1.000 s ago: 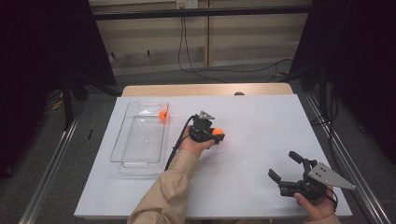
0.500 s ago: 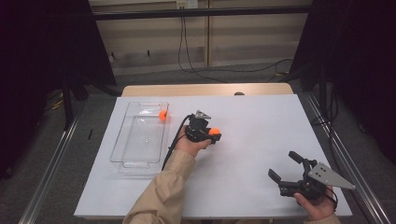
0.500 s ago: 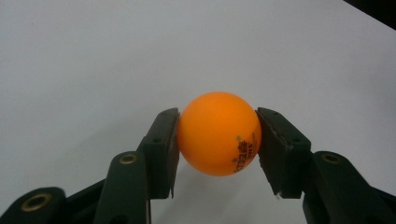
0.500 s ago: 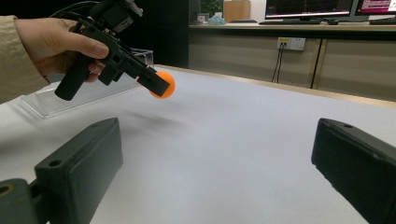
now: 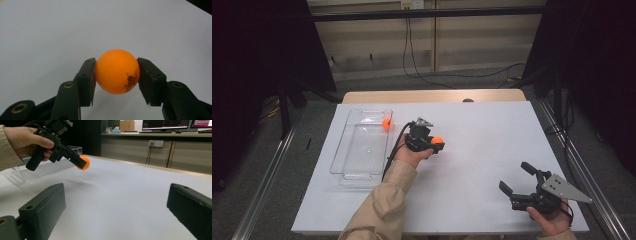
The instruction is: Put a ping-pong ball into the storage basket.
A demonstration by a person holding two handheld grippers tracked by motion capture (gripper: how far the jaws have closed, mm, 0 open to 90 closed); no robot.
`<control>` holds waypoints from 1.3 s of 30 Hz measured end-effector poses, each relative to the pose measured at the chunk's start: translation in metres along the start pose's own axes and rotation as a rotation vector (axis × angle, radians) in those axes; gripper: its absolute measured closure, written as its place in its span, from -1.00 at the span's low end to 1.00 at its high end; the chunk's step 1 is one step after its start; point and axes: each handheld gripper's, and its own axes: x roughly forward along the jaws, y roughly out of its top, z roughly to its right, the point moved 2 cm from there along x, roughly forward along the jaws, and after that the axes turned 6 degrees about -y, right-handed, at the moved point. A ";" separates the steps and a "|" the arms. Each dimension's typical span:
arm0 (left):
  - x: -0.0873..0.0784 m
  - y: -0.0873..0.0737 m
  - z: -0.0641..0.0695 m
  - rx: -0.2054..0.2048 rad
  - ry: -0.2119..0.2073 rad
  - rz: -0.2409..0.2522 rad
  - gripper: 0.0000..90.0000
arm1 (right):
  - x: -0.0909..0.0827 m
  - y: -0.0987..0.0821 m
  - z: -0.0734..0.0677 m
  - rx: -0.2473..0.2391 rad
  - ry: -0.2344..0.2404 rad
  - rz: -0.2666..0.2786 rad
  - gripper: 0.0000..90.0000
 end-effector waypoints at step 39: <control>-0.024 0.002 -0.009 -0.034 0.007 0.005 0.14 | 0.001 0.000 0.000 -0.002 0.003 0.001 -0.97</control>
